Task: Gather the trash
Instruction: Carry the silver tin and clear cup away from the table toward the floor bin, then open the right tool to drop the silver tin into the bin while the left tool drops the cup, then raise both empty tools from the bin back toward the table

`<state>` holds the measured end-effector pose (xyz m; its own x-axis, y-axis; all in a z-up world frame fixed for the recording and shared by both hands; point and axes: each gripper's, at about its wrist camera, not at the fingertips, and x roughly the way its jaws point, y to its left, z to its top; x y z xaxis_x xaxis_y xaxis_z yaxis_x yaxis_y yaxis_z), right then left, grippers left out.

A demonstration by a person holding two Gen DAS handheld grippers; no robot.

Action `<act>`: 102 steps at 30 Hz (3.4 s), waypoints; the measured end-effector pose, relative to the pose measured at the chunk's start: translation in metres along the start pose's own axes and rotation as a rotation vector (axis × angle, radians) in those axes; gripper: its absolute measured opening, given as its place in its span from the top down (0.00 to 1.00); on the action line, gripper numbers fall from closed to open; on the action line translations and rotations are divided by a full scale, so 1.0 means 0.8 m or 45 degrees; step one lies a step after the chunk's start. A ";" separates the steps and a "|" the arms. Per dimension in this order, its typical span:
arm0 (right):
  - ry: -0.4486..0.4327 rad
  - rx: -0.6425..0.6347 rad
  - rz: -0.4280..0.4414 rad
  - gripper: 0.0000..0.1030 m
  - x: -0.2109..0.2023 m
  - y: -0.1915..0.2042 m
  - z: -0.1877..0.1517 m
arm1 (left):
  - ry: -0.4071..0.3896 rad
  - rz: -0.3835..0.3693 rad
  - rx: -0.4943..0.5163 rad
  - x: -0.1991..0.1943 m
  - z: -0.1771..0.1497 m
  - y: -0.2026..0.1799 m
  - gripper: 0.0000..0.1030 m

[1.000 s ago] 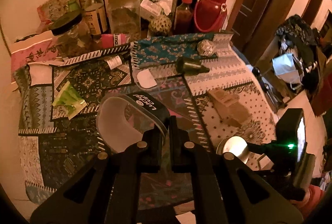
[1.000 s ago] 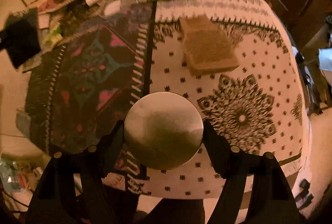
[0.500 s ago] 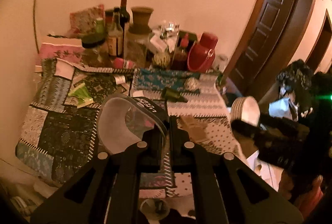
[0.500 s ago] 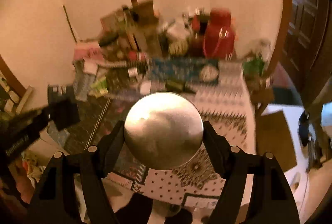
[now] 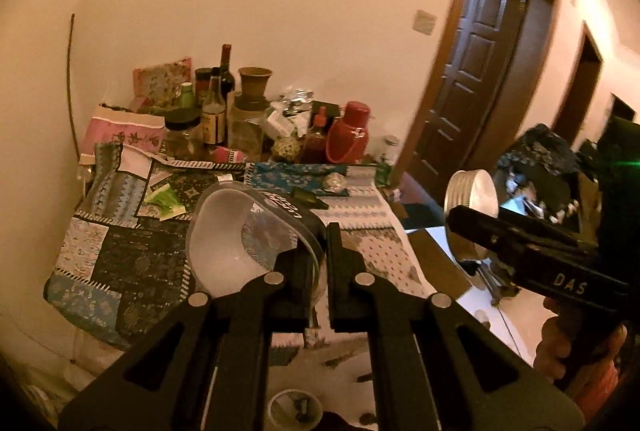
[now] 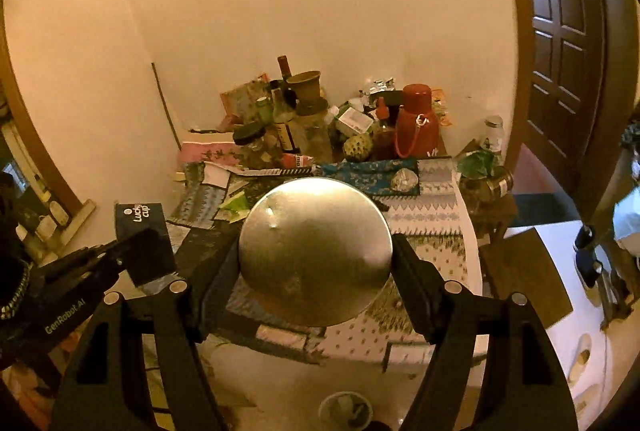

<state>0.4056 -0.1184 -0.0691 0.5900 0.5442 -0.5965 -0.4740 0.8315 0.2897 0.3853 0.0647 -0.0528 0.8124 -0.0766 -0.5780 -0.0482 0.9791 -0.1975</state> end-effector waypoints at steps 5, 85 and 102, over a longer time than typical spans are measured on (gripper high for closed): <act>-0.004 0.062 -0.038 0.32 -0.048 0.037 -0.054 | 0.016 -0.052 0.065 -0.067 -0.047 0.002 0.96; 0.739 0.157 -0.159 0.30 0.290 -0.139 -0.513 | 0.961 -0.029 -0.232 0.382 -0.618 0.081 0.67; 0.573 0.097 -0.127 0.30 0.140 -0.064 -0.350 | 0.659 0.066 -0.142 0.175 -0.395 0.065 0.67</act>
<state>0.3132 -0.1314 -0.3603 0.2802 0.3728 -0.8846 -0.3700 0.8922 0.2588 0.3126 0.0456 -0.3942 0.4160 -0.1392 -0.8987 -0.1650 0.9603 -0.2251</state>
